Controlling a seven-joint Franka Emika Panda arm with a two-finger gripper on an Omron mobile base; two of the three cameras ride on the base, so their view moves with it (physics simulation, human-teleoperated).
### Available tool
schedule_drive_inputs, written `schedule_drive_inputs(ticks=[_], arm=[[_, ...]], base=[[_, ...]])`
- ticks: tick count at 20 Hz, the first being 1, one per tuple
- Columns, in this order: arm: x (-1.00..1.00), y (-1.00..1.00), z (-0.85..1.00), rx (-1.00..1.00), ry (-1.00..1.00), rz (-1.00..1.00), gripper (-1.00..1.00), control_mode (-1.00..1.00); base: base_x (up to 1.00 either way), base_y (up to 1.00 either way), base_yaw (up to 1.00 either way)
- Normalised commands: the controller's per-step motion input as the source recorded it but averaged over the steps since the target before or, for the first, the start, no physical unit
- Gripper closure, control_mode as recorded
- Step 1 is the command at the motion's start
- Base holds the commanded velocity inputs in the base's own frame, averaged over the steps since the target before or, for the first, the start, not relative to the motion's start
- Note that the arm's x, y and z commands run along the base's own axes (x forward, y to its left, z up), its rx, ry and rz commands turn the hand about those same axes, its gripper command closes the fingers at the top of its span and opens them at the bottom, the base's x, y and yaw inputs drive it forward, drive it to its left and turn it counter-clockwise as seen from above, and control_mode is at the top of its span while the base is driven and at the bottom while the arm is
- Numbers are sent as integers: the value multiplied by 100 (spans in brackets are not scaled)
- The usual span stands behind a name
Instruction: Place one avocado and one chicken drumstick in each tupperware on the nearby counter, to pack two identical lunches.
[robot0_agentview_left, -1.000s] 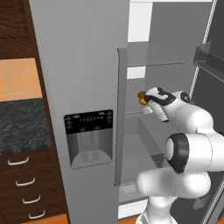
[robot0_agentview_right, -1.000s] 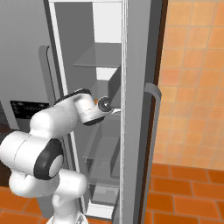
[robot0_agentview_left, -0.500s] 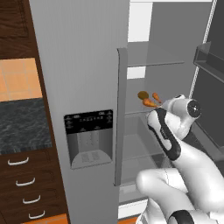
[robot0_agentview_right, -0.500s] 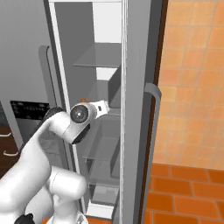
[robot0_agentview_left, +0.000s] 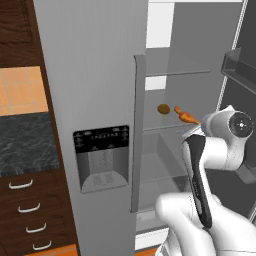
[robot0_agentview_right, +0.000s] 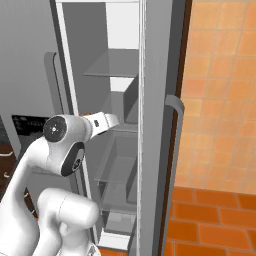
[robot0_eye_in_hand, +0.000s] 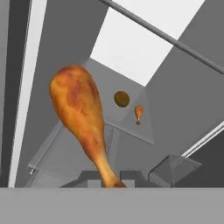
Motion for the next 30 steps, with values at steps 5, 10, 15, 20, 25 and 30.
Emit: schedule_drive_inputs(ticks=[5, 10, 15, 20, 25, 30], arm=[[-100, -6, 0, -7, -4, 0, 100, -100], [0, 0, 0, 0, 0, 0, 100, 100], [0, 0, 0, 0, 0, 0, 100, 100], [0, 0, 0, 0, 0, 0, 100, 100], [0, 0, 0, 0, 0, 0, 100, 100], [0, 0, 0, 0, 0, 0, 100, 100]], base=[[0, 0, 0], [-96, 84, 17], [-34, 100, 18], [8, 100, 13], [29, 100, 5], [37, 100, 0]])
